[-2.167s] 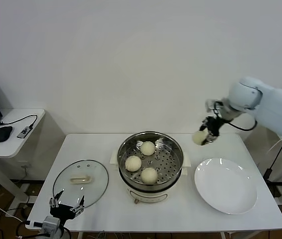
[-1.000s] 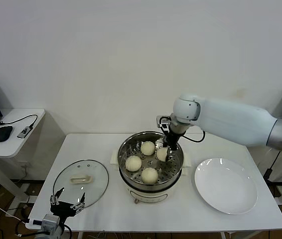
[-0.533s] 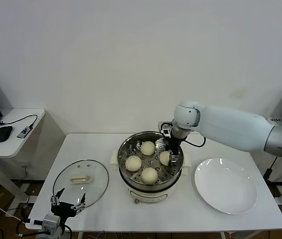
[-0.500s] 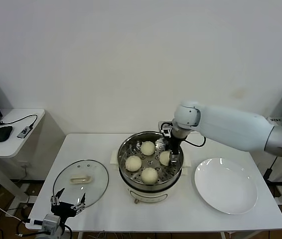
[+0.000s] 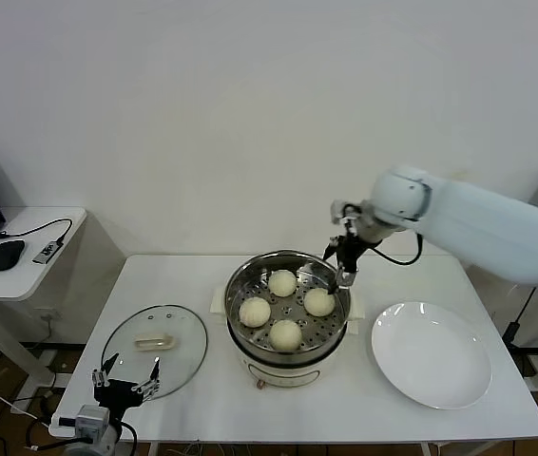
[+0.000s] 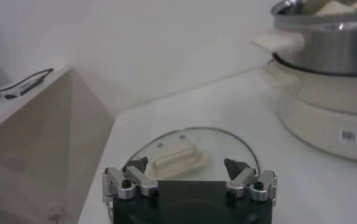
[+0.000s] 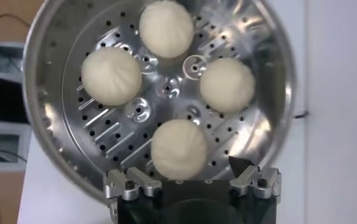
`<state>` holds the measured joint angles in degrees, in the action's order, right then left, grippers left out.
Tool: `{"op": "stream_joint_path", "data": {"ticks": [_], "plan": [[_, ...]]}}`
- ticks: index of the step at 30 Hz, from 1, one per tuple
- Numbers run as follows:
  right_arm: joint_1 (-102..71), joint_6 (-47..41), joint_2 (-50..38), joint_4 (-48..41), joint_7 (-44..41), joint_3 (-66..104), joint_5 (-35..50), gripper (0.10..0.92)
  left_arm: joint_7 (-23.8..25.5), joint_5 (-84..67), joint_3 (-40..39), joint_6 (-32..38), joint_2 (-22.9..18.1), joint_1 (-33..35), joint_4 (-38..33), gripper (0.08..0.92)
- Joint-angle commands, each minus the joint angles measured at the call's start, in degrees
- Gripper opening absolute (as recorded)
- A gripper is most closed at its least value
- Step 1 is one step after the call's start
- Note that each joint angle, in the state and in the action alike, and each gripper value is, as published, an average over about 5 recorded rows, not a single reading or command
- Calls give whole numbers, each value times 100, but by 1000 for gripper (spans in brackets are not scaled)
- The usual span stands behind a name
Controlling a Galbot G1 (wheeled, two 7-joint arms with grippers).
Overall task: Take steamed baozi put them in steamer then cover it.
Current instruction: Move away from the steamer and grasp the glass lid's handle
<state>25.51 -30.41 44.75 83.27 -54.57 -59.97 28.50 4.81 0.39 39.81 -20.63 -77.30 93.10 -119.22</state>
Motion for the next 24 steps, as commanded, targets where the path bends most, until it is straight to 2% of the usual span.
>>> {"op": "stream_joint_path", "data": {"ticks": [1, 7, 13, 17, 24], "plan": [[-2708, 364, -1982, 1460, 2047, 3862, 852, 823, -360, -712, -19, 171, -83, -47, 120, 823], [-6229, 959, -2042, 1781, 2824, 7494, 783, 823, -570, -1107, -96, 333, -123, -59, 87, 823], [-8475, 1535, -1006, 2104, 3911, 9878, 964, 823, -392, -835, -176, 483, -22, -26, 144, 823], [-9401, 1935, 35, 2351, 4290, 10666, 922, 823, -269, -668, -226, 544, 9, -29, 133, 823], [-10612, 2658, 1510, 2492, 4748, 11025, 962, 823, -344, -184, -250, 702, 181, -154, 297, 823]]}}
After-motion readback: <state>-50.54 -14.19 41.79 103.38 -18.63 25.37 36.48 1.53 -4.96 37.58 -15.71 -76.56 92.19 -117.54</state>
